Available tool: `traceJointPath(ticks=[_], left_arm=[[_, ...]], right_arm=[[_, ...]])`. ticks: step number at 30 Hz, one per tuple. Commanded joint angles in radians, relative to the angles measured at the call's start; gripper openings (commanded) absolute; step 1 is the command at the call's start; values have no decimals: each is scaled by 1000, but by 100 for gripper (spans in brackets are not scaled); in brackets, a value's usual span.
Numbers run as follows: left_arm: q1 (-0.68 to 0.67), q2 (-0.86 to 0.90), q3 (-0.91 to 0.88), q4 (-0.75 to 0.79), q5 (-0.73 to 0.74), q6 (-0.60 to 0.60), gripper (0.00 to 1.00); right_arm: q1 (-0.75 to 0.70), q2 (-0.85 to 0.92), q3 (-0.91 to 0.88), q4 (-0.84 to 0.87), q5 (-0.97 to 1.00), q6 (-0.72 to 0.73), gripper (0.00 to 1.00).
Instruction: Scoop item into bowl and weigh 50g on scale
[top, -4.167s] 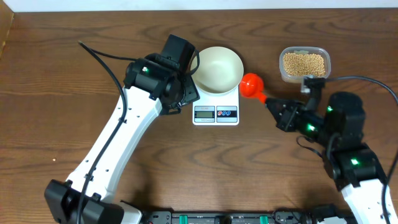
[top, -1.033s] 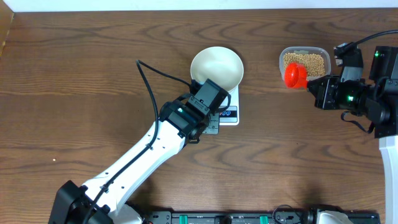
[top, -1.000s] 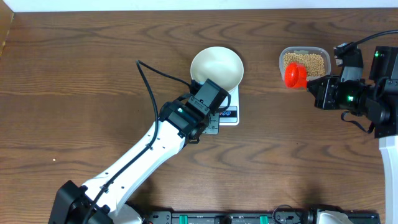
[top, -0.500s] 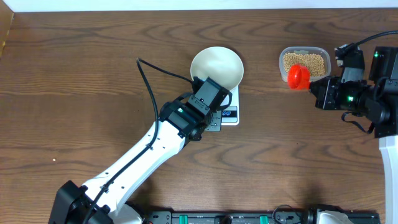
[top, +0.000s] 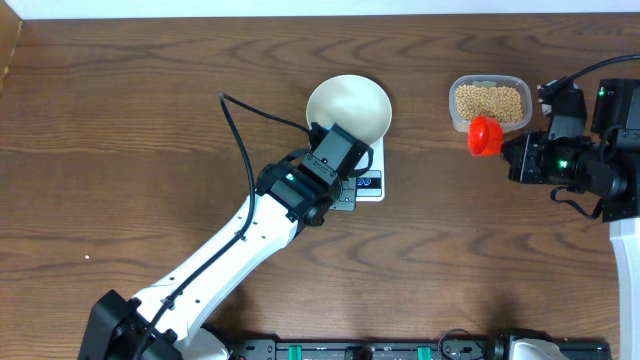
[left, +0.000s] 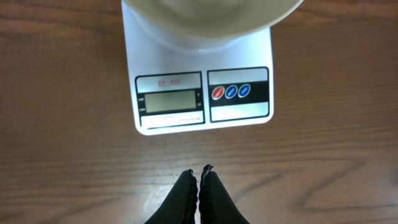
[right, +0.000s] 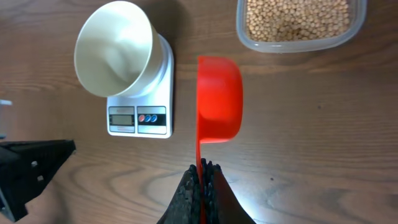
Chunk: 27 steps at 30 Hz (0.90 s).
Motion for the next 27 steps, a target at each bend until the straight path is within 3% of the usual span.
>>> traceJointPath(ticks=[1,11,27], left_arm=[[-3,32,-5,13,-6,14,8],[-14,161,-11,131,-6,13,7],[-30,168,-65,201,-6,4,8]], right_arm=[[-4,-2,18,0,45,-34,1],[-4,-2,18,2,47,-58,1],[-4,-2,18,11,48,-68,1]])
